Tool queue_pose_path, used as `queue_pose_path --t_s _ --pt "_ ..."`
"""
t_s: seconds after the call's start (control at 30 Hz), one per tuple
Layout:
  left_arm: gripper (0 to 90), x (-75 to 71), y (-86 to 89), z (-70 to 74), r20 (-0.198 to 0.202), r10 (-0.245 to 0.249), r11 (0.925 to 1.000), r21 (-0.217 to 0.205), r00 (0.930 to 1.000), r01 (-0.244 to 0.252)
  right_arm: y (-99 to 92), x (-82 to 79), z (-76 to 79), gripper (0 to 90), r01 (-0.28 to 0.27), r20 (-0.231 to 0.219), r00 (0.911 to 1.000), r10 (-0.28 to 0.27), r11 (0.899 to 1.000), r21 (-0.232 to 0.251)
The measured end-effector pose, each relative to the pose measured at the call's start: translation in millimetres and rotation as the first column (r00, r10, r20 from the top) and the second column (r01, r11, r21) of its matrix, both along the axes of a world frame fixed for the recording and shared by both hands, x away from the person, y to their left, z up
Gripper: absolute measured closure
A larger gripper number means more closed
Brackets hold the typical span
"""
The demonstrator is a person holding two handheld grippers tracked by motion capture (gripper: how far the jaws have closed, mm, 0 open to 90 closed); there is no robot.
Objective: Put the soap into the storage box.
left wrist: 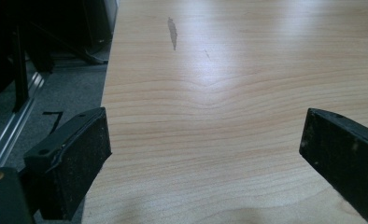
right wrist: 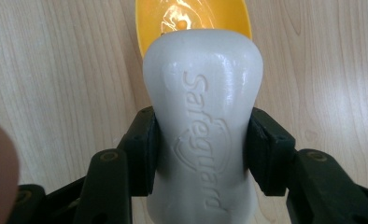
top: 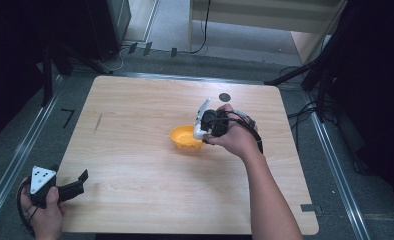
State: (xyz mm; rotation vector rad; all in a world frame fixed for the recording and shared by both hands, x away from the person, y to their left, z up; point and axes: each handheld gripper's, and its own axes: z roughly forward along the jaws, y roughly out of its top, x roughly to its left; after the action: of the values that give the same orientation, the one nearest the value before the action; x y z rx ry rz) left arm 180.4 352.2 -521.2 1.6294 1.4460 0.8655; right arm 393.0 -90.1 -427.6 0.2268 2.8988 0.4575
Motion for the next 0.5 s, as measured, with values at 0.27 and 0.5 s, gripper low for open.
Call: queue_pose_path --t_s 0.27,0.5 --pt "2.2 0.2 -0.3 -0.1 0.000 -0.001 1.0000 -0.004 1.0000 0.001 11.7 3.6 0.0 51.3 -0.025 0.008 0.9997 0.025 1.000 0.000" --pt "2.2 0.3 -0.6 -0.2 0.000 -0.002 1.0000 -0.002 1.0000 0.002 22.5 6.8 -2.3 51.3 -0.041 0.010 0.9991 0.041 0.999 -0.011"
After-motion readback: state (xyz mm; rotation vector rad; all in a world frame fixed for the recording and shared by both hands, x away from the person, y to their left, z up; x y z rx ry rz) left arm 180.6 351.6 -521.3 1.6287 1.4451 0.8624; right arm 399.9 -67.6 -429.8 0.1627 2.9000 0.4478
